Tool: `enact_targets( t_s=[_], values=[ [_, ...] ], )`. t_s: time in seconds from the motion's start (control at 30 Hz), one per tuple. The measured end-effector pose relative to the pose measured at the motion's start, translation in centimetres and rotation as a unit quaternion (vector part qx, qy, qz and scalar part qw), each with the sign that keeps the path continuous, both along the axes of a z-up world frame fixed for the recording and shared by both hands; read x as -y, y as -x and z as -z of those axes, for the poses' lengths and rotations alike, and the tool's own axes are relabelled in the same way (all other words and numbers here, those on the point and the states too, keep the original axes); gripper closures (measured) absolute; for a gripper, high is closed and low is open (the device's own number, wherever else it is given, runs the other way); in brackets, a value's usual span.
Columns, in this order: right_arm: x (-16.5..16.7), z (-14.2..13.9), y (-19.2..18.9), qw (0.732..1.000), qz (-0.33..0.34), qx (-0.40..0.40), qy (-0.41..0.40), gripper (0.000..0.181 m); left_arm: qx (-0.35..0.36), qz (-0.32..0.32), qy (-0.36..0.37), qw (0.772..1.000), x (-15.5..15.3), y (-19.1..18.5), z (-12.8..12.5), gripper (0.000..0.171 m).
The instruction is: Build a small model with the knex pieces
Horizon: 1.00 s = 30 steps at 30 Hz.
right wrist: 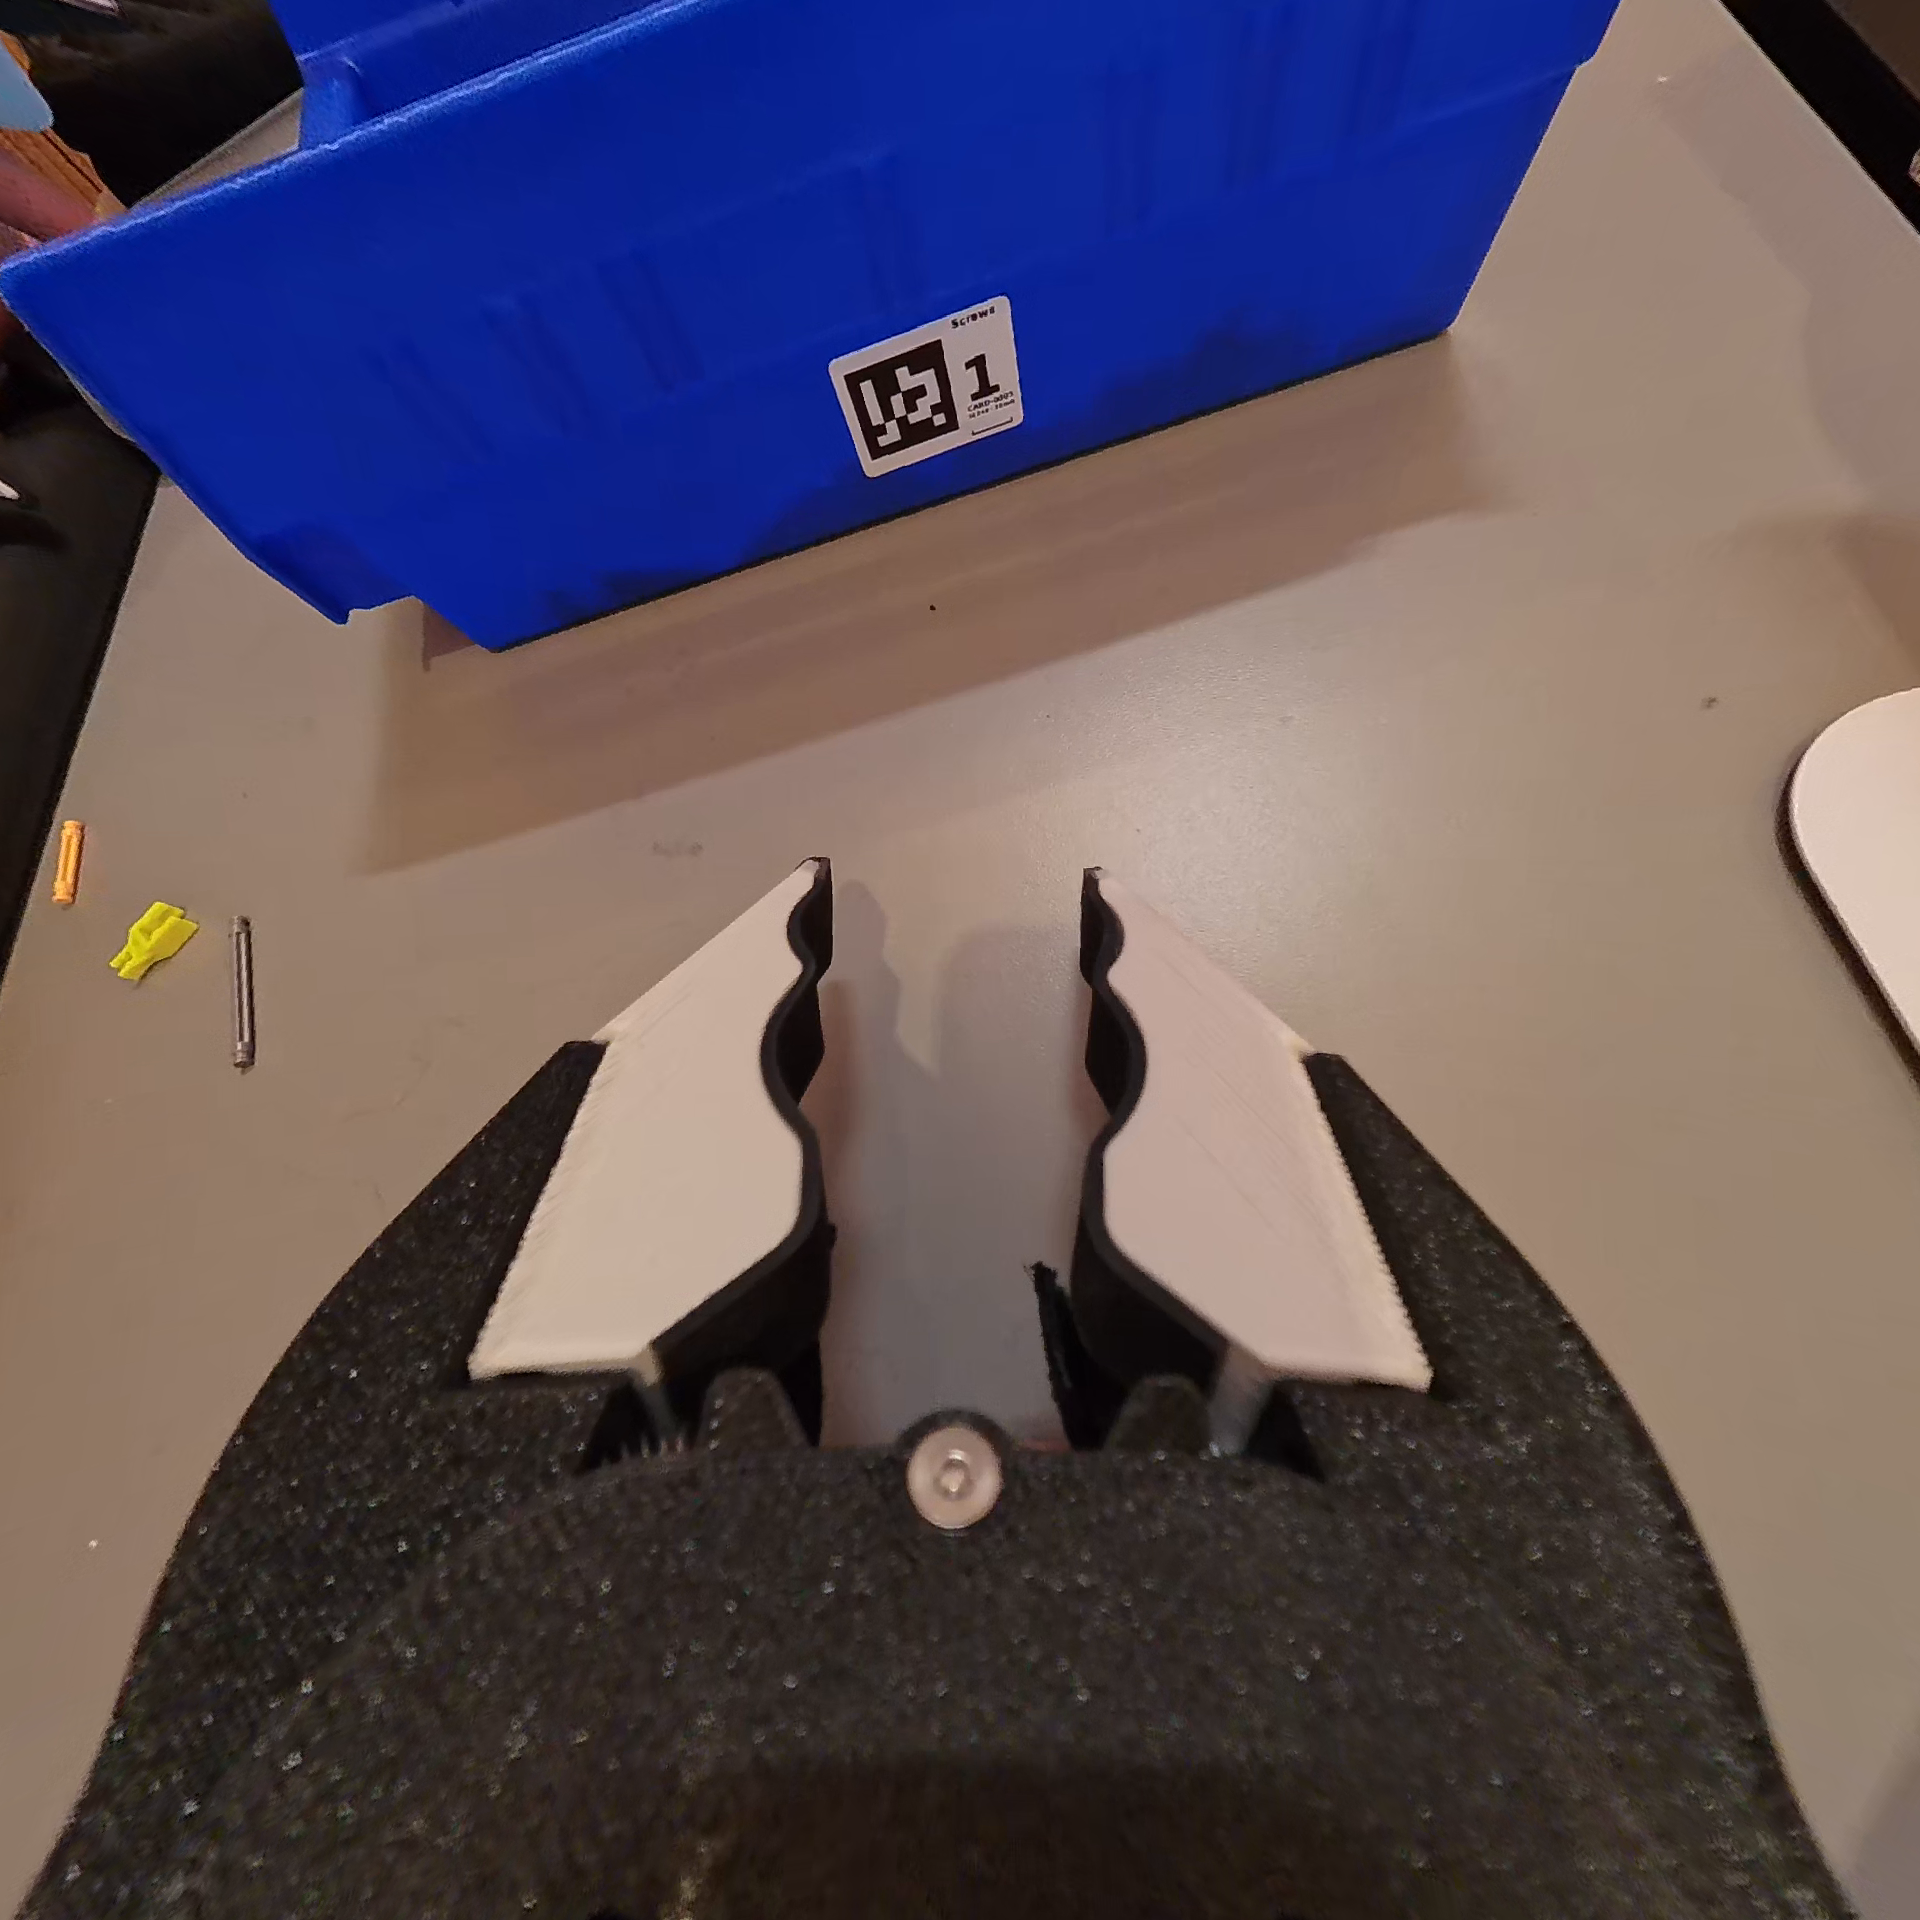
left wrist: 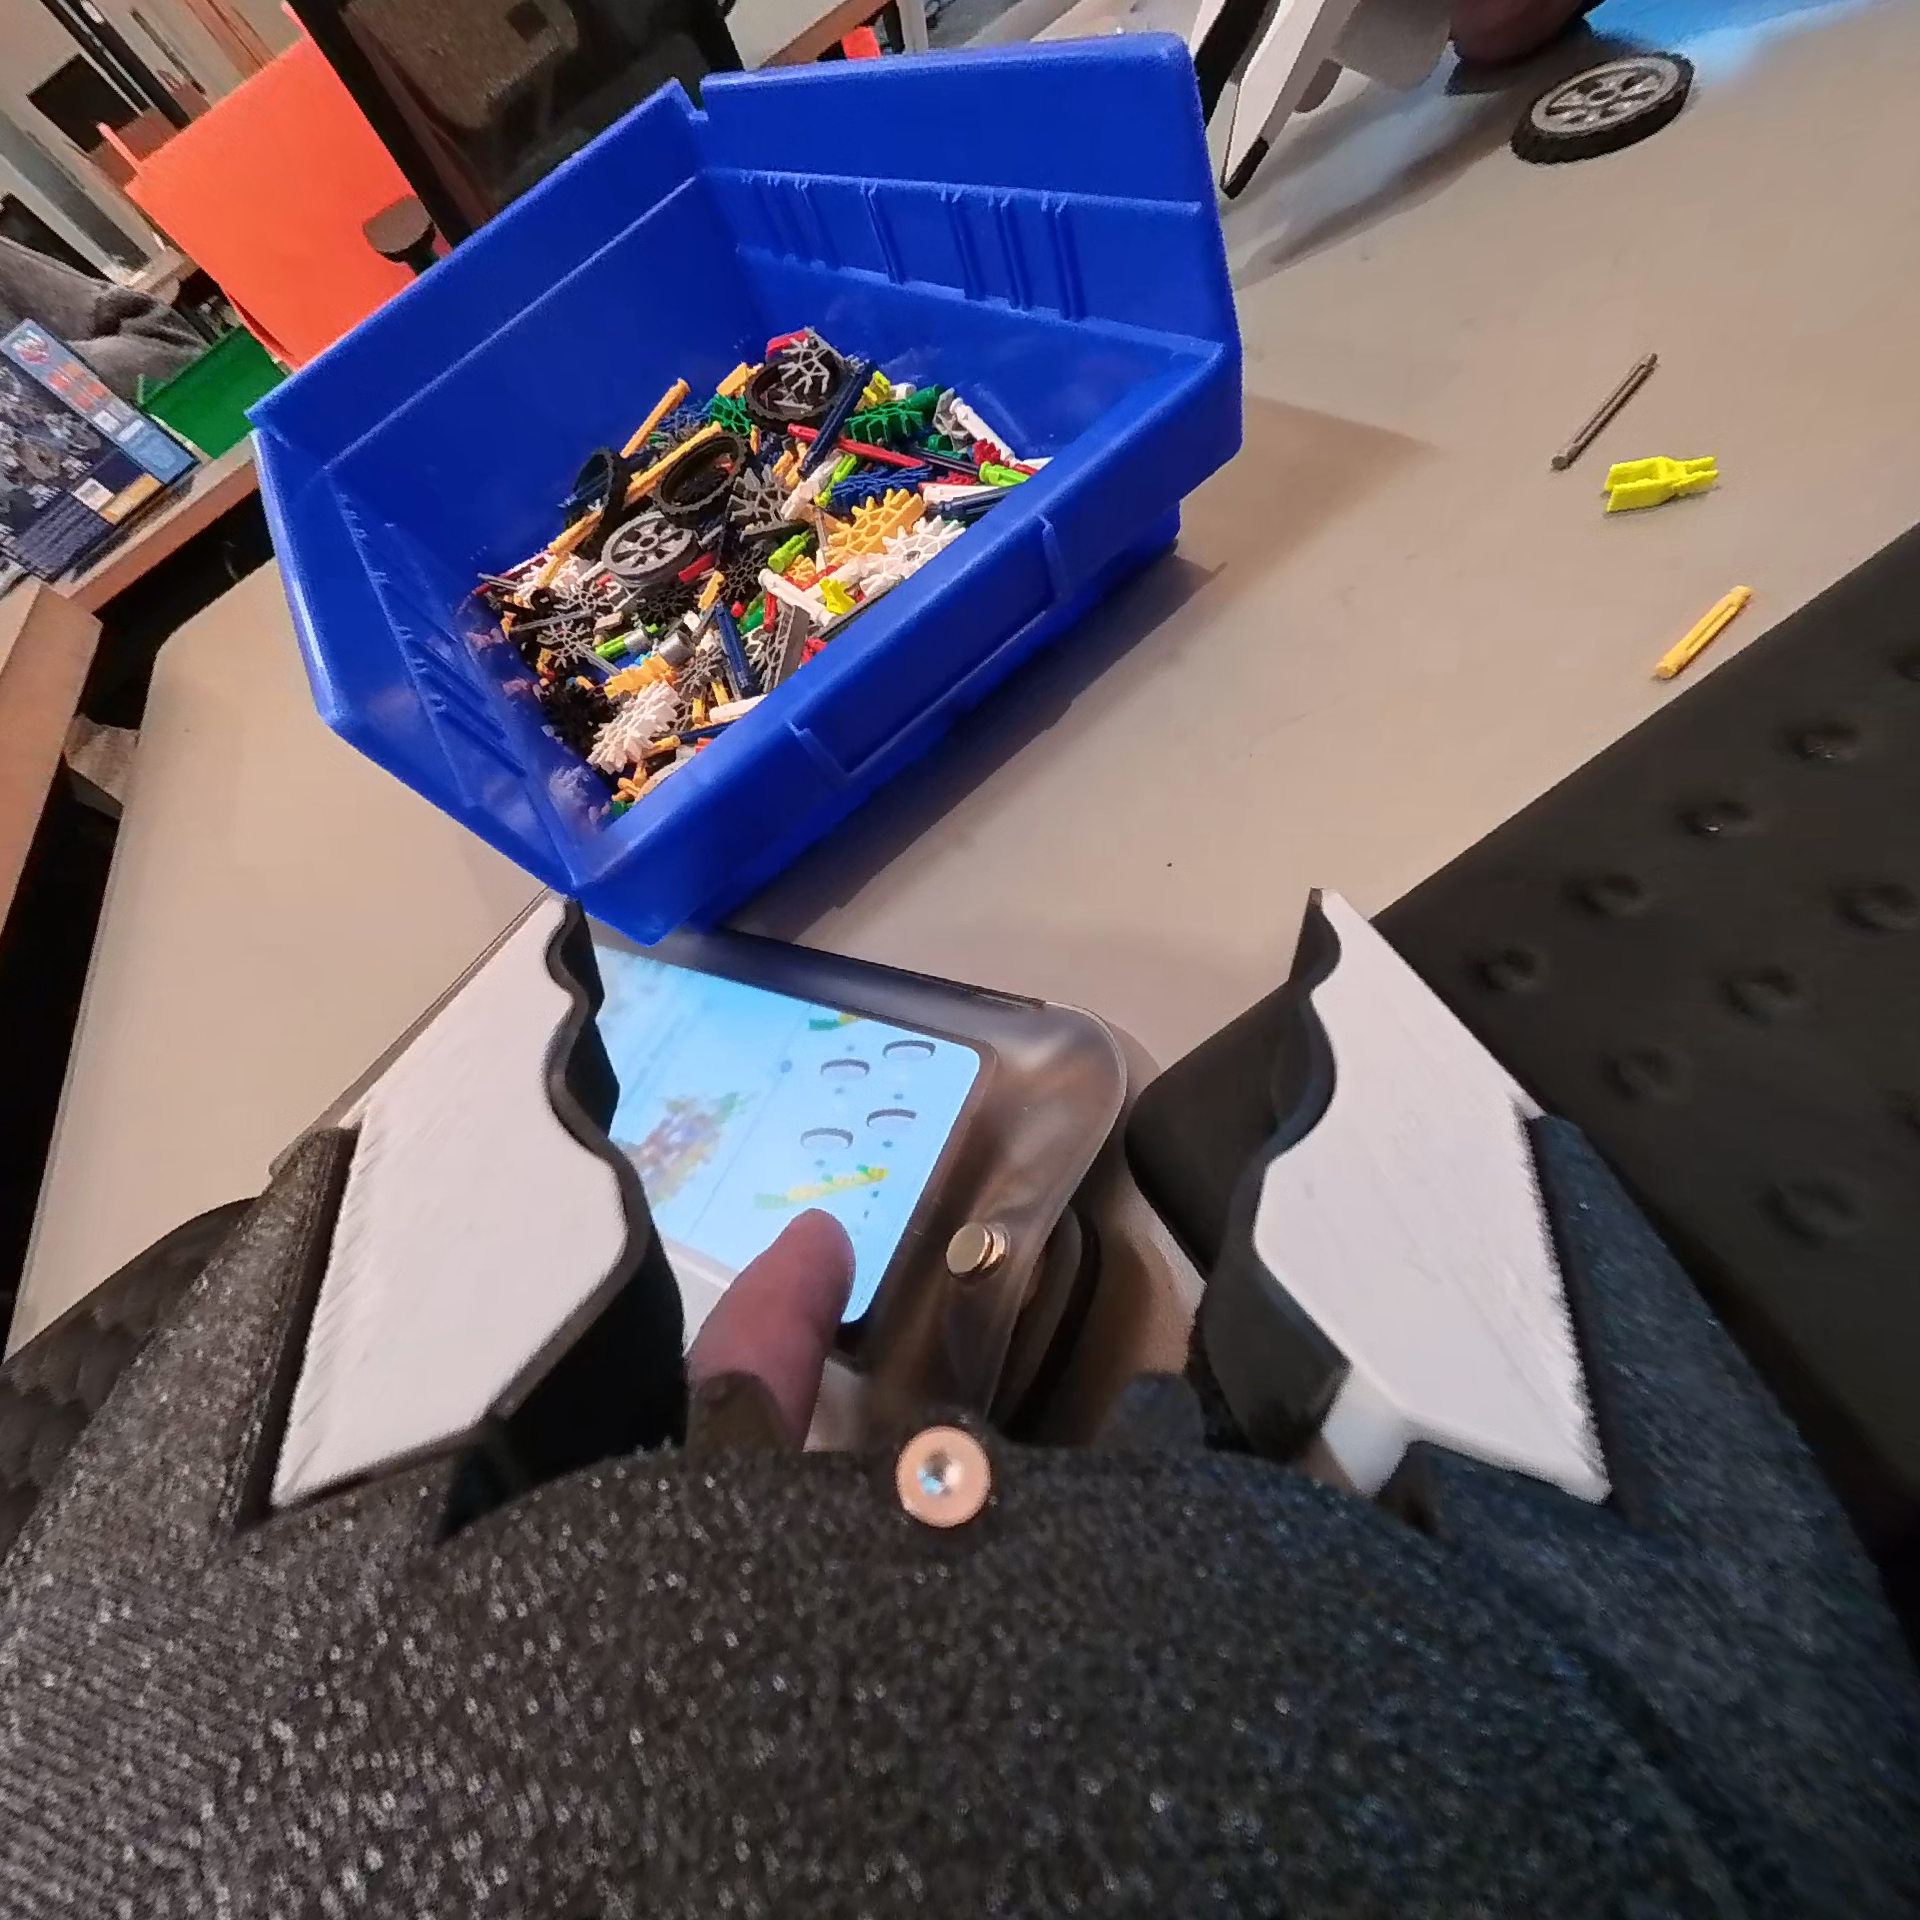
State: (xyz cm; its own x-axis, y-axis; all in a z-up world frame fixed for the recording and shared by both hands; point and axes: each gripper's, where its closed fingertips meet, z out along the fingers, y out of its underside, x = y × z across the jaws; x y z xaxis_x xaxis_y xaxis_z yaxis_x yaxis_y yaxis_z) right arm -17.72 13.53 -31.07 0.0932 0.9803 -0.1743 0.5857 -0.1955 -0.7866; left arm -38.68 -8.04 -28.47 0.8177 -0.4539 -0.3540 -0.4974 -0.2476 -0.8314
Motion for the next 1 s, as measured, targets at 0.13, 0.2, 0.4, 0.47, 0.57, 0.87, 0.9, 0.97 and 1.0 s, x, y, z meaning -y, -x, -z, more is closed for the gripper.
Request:
enact_targets(
  t_s=[0.13, 0.2, 0.4, 0.47, 0.57, 0.87, 0.9, 0.97, 1.0],
  values=[
    [0.0, 0.0, 0.0, 1.000, 0.000, 0.000, 0.001, 0.133, 0.004, 0.000, 0.012, 1.000, -0.1, 0.0, 0.2, 0.042],
    [0.0, 0.0, 0.0, 1.000, 0.000, 0.000, 0.000, 0.133, 0.005, 0.002, 0.013, 1.000, -0.1, 0.0, 0.2, 0.042],
    [0.0, 0.0, 0.0, 1.000, -0.001, -0.001, 0.002, 0.133, 0.000, -0.001, -0.008, 1.000, 0.0, 0.1, -0.2, 0.040],
    [0.0, 0.0, 0.0, 1.000, -0.001, -0.001, 0.002, 0.133, 0.004, 0.002, 0.009, 1.000, -0.1, 0.0, 0.1, 0.041],
    [0.0, 0.0, 0.0, 1.000, -0.001, -0.002, 0.002, 0.133, 0.006, 0.007, 0.036, 0.999, -0.2, -0.1, 0.7, 0.040],
    [0.0, -0.1, 0.1, 1.000, -0.002, -0.003, 0.003, 0.133, 0.015, 0.000, 0.048, 0.999, -0.5, 0.3, 0.8, 0.029],
    [0.0, 0.0, 0.1, 1.000, -0.002, -0.003, 0.003, 0.133, 0.015, 0.000, 0.041, 0.999, -0.4, 0.3, 0.6, 0.029],
    [0.0, 0.0, 0.1, 1.000, -0.002, -0.003, 0.003, 0.133, 0.015, 0.000, 0.025, 1.000, -0.3, 0.3, 0.3, 0.029],
    [0.0, -0.1, 0.1, 1.000, -0.002, -0.004, 0.003, 0.133, 0.017, -0.002, 0.021, 1.000, -0.2, 0.3, 0.2, 0.029]
  ],
)
